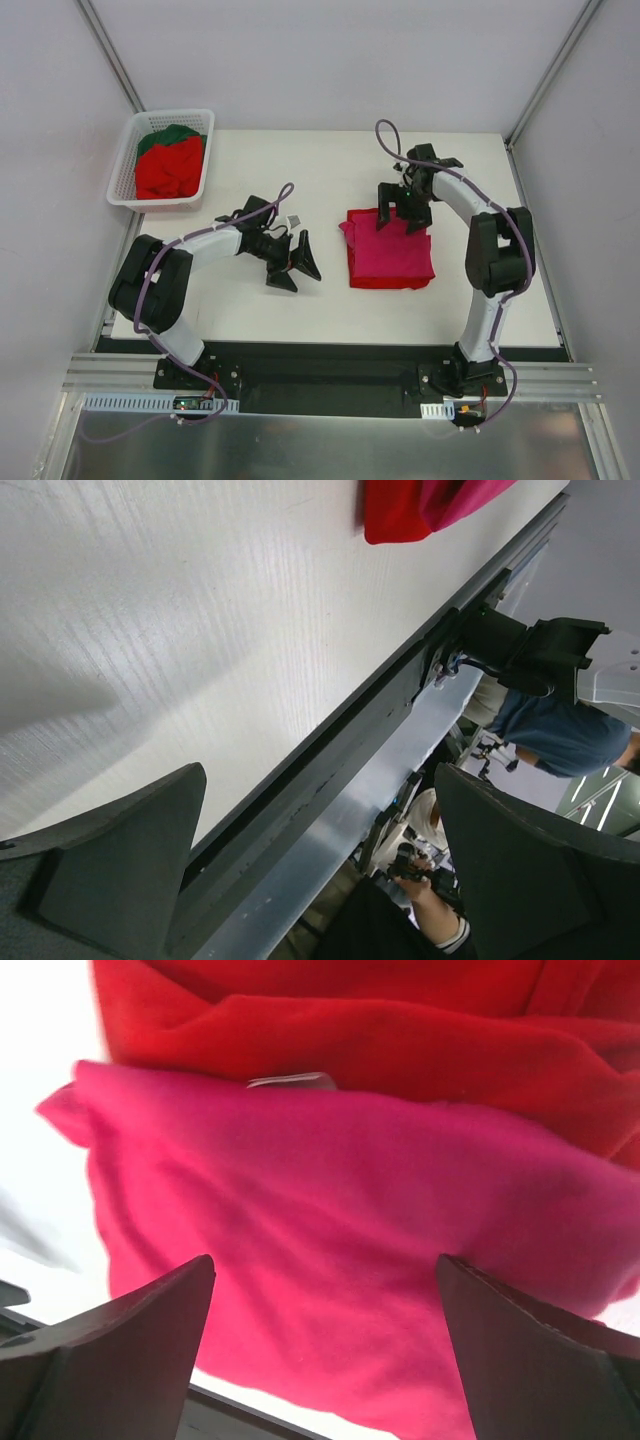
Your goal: Fold and stack the t-shirts
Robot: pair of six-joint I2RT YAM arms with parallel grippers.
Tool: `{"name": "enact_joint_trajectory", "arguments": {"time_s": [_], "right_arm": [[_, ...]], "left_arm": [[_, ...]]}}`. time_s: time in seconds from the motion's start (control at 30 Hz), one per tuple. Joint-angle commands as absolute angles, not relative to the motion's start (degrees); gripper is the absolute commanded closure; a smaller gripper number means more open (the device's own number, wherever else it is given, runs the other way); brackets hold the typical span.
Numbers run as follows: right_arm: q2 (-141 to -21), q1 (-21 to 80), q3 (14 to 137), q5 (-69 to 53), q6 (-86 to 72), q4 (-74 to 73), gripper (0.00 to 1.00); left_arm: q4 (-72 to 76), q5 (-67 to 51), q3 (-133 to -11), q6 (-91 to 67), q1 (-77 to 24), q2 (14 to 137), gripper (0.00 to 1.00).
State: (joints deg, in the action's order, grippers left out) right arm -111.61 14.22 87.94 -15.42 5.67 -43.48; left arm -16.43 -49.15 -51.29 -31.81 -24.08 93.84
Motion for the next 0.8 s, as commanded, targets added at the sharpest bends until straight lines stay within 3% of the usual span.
{"name": "enact_joint_trajectory", "arguments": {"time_s": [0.0, 0.33, 0.77], "right_arm": [[-113.3, 13.4, 92.4, -13.3, 6.8, -44.6, 0.04], [-114.3, 11.3, 102.8, -8.4, 6.9, -50.4, 0.04], [-121.1, 10.5, 102.9, -10.1, 6.8, -50.8, 0.04]], "left_arm": [[-16.7, -49.8, -50.4, -30.2, -24.8, 91.9, 0.01], [-16.7, -49.9, -49.7, -30.3, -24.8, 91.5, 0.01], [-16.7, -49.4, -47.5, -30.5, -24.8, 89.7, 0.01]]}}
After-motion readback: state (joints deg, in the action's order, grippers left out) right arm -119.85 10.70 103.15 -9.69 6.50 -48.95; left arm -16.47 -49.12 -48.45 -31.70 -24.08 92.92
